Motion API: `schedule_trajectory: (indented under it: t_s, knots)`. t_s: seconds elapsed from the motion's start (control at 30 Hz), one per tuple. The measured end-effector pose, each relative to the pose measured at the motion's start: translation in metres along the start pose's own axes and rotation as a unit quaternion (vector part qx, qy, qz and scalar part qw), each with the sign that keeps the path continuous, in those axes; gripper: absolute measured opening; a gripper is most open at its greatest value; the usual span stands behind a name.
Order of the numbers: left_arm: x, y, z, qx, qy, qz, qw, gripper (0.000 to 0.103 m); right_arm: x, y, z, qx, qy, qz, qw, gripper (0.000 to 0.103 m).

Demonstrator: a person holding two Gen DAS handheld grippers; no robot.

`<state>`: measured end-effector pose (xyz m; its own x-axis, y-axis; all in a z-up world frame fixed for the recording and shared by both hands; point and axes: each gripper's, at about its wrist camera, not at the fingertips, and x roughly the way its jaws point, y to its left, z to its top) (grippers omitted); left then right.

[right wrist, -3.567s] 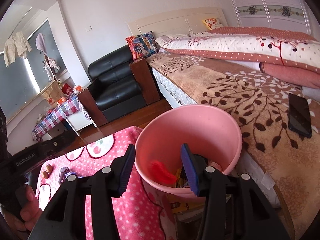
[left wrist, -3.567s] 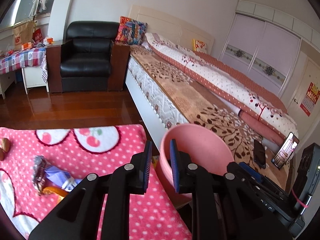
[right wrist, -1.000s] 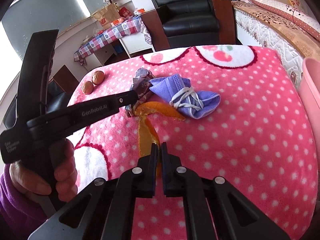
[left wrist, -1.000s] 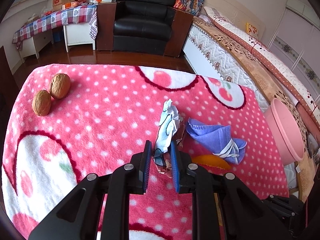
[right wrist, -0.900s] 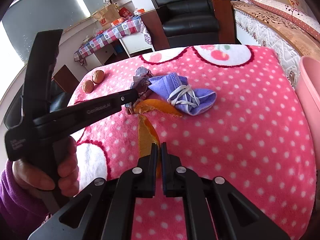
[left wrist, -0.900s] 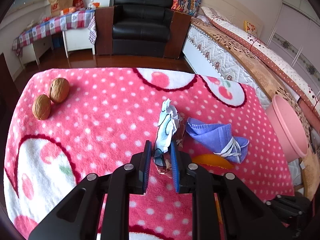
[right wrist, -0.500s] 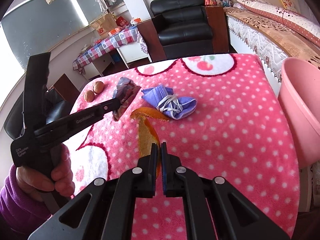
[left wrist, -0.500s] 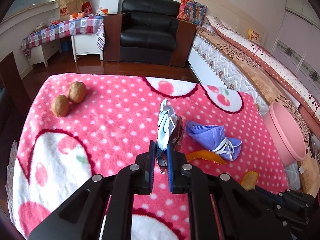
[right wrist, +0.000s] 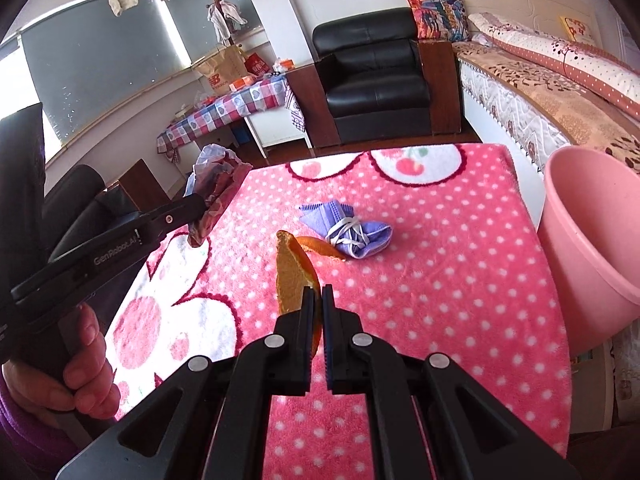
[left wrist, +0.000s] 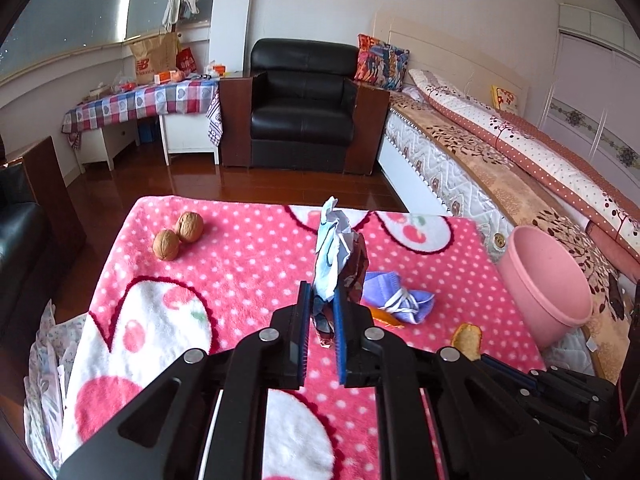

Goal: Collect trash
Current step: 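Carry the silver wrapper and orange peel with both tools over the bucket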

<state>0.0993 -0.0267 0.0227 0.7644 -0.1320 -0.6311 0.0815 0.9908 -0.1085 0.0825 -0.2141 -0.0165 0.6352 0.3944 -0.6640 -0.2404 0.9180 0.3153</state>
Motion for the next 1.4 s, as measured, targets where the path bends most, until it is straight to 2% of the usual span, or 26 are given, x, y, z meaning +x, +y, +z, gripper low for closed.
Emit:
schedule_trajectory:
  t_s: [0.23, 0.5, 0.7, 1.0, 1.17, 1.4]
  knots:
    - [-0.016, -0.022, -0.002, 0.009, -0.014, -0.008, 0.9998, 0.010, -0.025, -0.008, 0.002, -0.006, -0.031, -0.015, 0.999, 0.004]
    - [-0.021, -0.050, 0.000, 0.021, -0.020, -0.023, 0.9993, 0.010, -0.061, -0.040, 0.014, 0.019, -0.081, -0.043, 0.996, 0.004]
    - [-0.021, -0.078, 0.006, 0.038, -0.027, -0.052, 0.9976, 0.010, -0.092, -0.073, 0.024, 0.040, -0.119, -0.075, 0.989, 0.004]
    - [-0.013, -0.126, 0.015, 0.064, -0.031, -0.097, 0.9927, 0.010, -0.125, -0.130, 0.031, 0.074, -0.150, -0.116, 0.979, 0.004]
    - [-0.007, -0.155, 0.020, 0.079, -0.037, -0.127, 0.9881, 0.010, -0.136, -0.158, 0.034, 0.094, -0.163, -0.135, 0.973, 0.004]
    - [0.009, -0.192, 0.022, 0.097, -0.025, -0.158, 0.9823, 0.010, -0.137, -0.195, 0.037, 0.118, -0.169, -0.152, 0.967, 0.004]
